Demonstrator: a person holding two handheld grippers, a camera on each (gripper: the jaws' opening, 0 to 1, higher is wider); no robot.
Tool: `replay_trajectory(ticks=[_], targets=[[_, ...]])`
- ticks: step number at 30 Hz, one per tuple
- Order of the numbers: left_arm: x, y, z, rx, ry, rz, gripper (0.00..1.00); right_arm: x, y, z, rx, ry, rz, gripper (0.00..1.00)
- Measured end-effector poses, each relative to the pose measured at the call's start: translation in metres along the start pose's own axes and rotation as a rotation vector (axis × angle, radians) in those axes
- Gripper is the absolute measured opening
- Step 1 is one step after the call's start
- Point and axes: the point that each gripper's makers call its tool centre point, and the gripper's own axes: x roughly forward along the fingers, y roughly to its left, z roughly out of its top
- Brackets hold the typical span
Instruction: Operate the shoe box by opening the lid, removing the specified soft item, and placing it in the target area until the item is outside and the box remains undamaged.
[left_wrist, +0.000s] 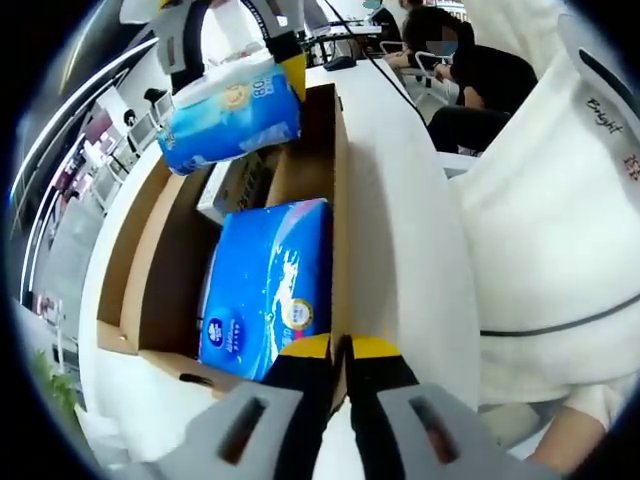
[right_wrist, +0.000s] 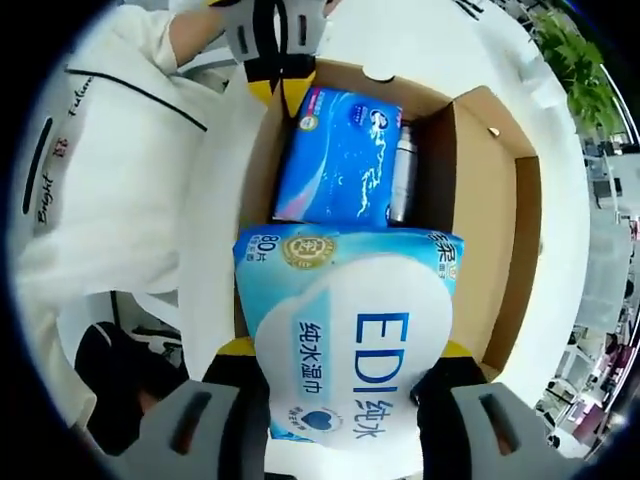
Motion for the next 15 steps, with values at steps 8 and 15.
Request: replay_trajectory(ticks=[8,15], targets=[[0.000,0.000,0.000,0.001,0.000,0.003,0.04,-0.003,-0.002,-0.003,-0.008,0.018,-0.033,0.57],[0.000,0.000,0.000,-0.003,-0.004,0.001,0.04,-0.010,-0.005,-0.017,-0.026,0.044,-0.065,0.57]])
